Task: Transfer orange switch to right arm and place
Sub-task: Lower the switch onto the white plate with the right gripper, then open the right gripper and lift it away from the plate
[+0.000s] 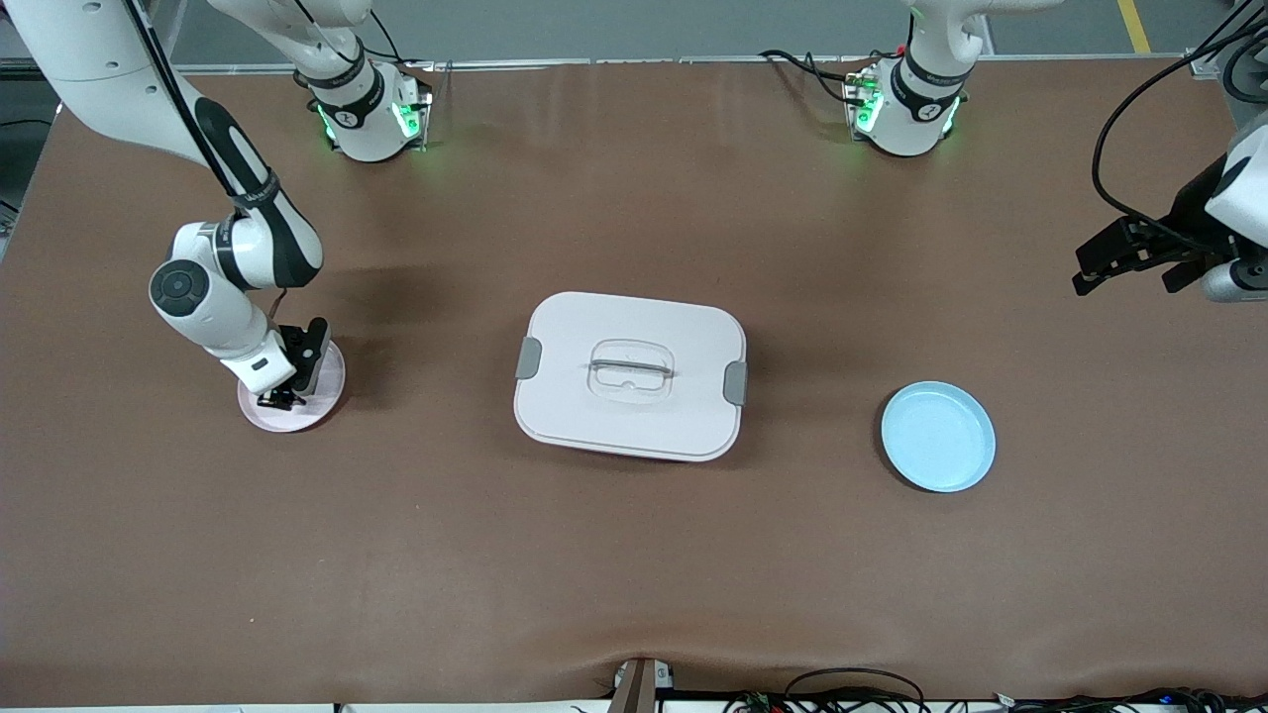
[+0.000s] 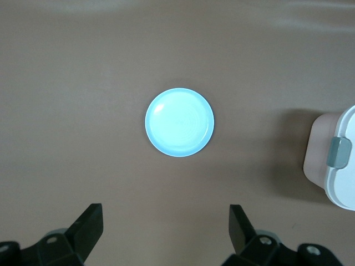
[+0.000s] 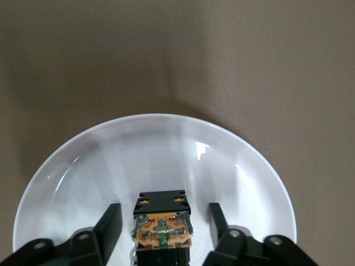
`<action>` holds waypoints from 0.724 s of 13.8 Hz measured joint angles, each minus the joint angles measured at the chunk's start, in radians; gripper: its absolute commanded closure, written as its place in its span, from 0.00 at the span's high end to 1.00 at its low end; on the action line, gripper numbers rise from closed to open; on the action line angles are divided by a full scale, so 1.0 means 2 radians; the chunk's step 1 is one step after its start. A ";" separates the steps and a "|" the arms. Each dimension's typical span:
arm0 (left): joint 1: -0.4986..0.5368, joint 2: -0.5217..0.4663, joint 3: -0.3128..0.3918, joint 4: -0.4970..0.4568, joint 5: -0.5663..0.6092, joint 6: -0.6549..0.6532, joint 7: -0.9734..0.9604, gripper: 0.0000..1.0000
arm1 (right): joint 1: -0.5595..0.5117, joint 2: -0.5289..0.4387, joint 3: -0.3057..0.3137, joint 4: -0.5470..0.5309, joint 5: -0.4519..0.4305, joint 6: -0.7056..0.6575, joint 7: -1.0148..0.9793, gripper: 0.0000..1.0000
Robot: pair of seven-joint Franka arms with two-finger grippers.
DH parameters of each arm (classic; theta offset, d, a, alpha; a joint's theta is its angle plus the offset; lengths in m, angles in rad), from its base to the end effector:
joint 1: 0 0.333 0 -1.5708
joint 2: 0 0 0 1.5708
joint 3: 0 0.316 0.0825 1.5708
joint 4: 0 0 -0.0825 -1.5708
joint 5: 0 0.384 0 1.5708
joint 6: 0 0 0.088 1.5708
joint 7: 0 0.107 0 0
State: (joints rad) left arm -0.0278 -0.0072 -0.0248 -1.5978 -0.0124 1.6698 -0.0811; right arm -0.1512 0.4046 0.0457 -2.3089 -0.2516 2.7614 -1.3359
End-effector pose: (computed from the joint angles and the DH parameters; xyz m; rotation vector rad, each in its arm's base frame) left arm 0.5611 -0.0308 0.6248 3.1214 0.0456 0.1221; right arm 0.5249 -0.0441 0.1731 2.2734 2.0299 -0.0244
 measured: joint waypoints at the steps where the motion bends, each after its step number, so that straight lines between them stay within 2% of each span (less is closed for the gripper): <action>1: 0.000 0.000 0.000 0.000 0.000 0.002 0.000 1.00 | -0.001 0.000 0.000 0.001 0.000 0.000 0.000 1.00; 5: 0.000 0.003 0.000 0.003 0.000 0.007 0.000 1.00 | -0.023 0.000 -0.001 0.019 0.000 -0.029 0.002 1.00; 8: 0.000 0.010 0.000 0.008 0.000 0.007 0.000 1.00 | -0.032 -0.006 0.000 0.056 0.000 -0.142 0.042 1.00; 10: -0.001 0.012 0.000 0.009 0.000 0.002 0.000 1.00 | -0.031 -0.029 0.005 0.070 0.000 -0.214 0.088 1.00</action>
State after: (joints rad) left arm -0.0297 0.0177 -0.0249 -1.5798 -0.0125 1.6728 -0.0811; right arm -0.2138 0.3465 0.0556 -2.1680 -0.2523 2.3332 -1.1596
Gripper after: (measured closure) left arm 0.000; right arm 0.000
